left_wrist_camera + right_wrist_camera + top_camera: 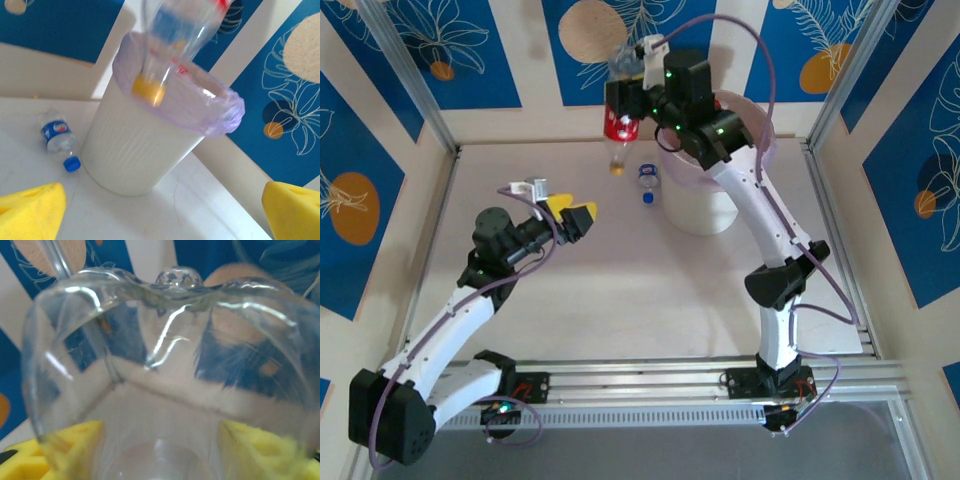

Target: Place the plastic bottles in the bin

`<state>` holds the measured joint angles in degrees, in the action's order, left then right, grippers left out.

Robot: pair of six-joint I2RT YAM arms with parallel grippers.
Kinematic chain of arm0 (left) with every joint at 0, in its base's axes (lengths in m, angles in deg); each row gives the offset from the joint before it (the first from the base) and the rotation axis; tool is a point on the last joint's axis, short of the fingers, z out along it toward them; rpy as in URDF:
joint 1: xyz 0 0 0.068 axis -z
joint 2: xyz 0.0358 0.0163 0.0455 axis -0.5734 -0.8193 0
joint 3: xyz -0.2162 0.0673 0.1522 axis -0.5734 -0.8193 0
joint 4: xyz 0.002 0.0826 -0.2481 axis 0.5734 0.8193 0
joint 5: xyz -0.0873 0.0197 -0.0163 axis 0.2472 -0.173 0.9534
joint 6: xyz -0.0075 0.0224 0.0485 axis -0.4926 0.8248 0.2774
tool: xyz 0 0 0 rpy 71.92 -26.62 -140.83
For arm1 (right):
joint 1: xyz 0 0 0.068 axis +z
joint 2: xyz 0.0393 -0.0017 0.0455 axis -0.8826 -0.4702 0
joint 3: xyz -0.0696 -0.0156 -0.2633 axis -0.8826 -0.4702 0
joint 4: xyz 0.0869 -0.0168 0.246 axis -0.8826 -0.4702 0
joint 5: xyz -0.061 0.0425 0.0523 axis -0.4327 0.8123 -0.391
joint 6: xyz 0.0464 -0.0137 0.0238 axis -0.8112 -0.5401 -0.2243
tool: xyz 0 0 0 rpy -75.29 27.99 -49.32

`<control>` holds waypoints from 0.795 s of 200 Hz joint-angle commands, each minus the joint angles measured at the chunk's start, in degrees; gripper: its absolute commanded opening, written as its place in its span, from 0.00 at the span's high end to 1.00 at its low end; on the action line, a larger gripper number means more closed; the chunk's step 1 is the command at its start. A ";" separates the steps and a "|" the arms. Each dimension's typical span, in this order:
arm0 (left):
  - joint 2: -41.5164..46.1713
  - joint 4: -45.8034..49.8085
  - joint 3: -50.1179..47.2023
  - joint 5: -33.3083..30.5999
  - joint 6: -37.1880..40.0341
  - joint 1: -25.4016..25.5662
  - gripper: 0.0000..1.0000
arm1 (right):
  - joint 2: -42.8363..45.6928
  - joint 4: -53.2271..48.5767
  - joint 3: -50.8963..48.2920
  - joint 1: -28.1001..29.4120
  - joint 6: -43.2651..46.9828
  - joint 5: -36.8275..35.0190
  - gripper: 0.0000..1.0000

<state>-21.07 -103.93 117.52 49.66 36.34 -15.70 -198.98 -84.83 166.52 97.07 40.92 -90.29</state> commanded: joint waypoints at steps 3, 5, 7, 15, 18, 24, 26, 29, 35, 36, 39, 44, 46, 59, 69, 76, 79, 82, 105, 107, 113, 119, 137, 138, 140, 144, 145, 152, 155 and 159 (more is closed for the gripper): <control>-1.97 6.76 0.00 -2.10 -0.46 -0.57 0.00 | -2.26 -7.25 9.85 -0.81 14.99 -10.12 0.41; -2.10 6.77 0.00 -2.30 -0.54 -0.52 0.01 | -2.29 -7.38 10.26 -0.96 15.71 -10.37 0.41; -2.31 6.82 0.00 -2.43 -0.63 -0.56 0.01 | -2.30 -7.53 10.56 -1.26 16.24 -10.54 0.41; -3.00 6.66 -0.05 -2.67 -0.94 -0.57 0.02 | -2.03 -8.04 11.37 -2.57 18.10 -10.49 0.41; -3.29 6.59 -0.02 -2.73 -1.06 -0.59 0.02 | -1.86 -8.27 11.45 -3.19 18.71 -10.35 0.41; -3.85 6.58 -0.01 -2.92 -1.25 -0.57 0.02 | -1.29 -8.81 11.43 -4.44 19.81 -10.02 0.41; -4.09 6.60 0.00 -3.01 -1.31 -0.61 0.03 | -1.08 -8.96 11.38 -4.79 20.23 -9.99 0.41; -4.38 6.67 0.01 -3.28 -1.44 -0.58 0.03 | -0.80 -9.26 11.32 -5.42 20.80 -10.21 0.41; -4.81 6.90 0.00 -3.83 -1.57 -0.57 0.03 | -0.03 -9.69 10.87 -6.59 21.81 -10.73 0.41; -4.90 6.93 0.00 -3.91 -1.54 -0.52 0.04 | 0.11 -9.75 10.77 -6.79 22.03 -10.87 0.41; -5.11 7.03 0.06 -4.13 -1.60 -0.55 0.04 | 0.48 -9.91 10.35 -7.35 22.59 -11.12 0.41; -5.38 7.14 0.02 -4.33 -1.65 -0.57 0.04 | 1.23 -9.97 9.45 -8.32 23.44 -11.60 0.41; -5.48 7.09 0.00 -4.39 -1.67 -0.57 0.04 | 1.53 -9.91 9.00 -8.73 23.73 -11.66 0.41; -6.17 6.51 -0.24 -4.53 -2.03 -0.57 0.05 | 4.02 -8.73 5.44 -11.51 26.02 -12.44 0.41; -6.52 6.10 -0.35 -4.69 -2.38 -0.54 0.05 | 5.63 -7.85 2.90 -13.63 26.82 -12.74 0.41; -6.92 5.87 -0.32 -4.70 -2.46 -0.57 0.05 | 6.63 -7.70 1.65 -15.41 26.39 -12.32 0.41; -7.07 5.78 -0.31 -4.70 -2.54 -0.57 0.05 | 6.94 -7.74 1.20 -16.12 26.03 -11.93 0.42; -7.22 5.69 -0.27 -4.77 -2.64 -0.57 0.05 | 7.27 -7.74 0.81 -16.73 25.56 -11.39 0.42; -8.18 4.96 -0.08 -4.73 -3.08 -0.57 0.06 | 7.61 -9.75 0.68 -21.88 22.91 -9.36 0.43; -8.27 4.98 -0.09 -4.71 -3.11 -0.57 0.06 | 7.56 -9.87 0.67 -22.27 22.79 -9.23 0.43; -8.49 4.97 0.10 -4.63 -3.13 -0.49 0.06 | 7.26 -10.66 0.91 -23.28 22.19 -8.62 0.43; -8.80 5.14 0.32 -4.75 -3.17 -0.57 0.06 | 7.04 -11.44 0.81 -24.36 21.26 -7.82 0.43; -9.85 7.31 1.35 -5.76 -3.19 -0.57 0.06 | 6.53 -12.68 -0.68 -26.37 19.42 -6.30 0.43; -9.88 7.44 1.42 -5.85 -3.27 -0.57 0.06 | 6.51 -12.69 -0.85 -26.43 19.38 -6.24 0.43; -9.97 7.69 1.54 -5.96 -3.29 -0.57 0.07 | 6.56 -12.63 -1.09 -26.64 19.23 -6.06 0.43; -10.28 8.16 1.69 -6.24 -3.30 -0.52 0.07 | 6.57 -12.48 -1.75 -26.84 19.01 -5.67 0.43; -10.32 8.22 1.72 -6.31 -3.28 -0.54 0.07 | 6.57 -12.50 -1.92 -26.84 18.96 -5.57 0.43; -10.75 8.53 1.92 -6.46 -3.34 -0.54 0.07 | 6.49 -12.50 -2.80 -27.15 18.41 -4.99 0.43; -10.87 8.54 1.93 -6.46 -3.41 -0.52 0.07 | 6.49 -12.38 -3.20 -27.26 18.19 -4.69 0.43; -11.08 8.54 1.93 -6.52 -3.56 -0.56 0.07 | 6.49 -12.32 -3.72 -27.29 18.02 -4.36 0.43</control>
<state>-31.02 -96.96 117.65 44.57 33.54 -15.81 -193.67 -96.06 165.36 70.12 61.59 -98.36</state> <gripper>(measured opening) 0.934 0.570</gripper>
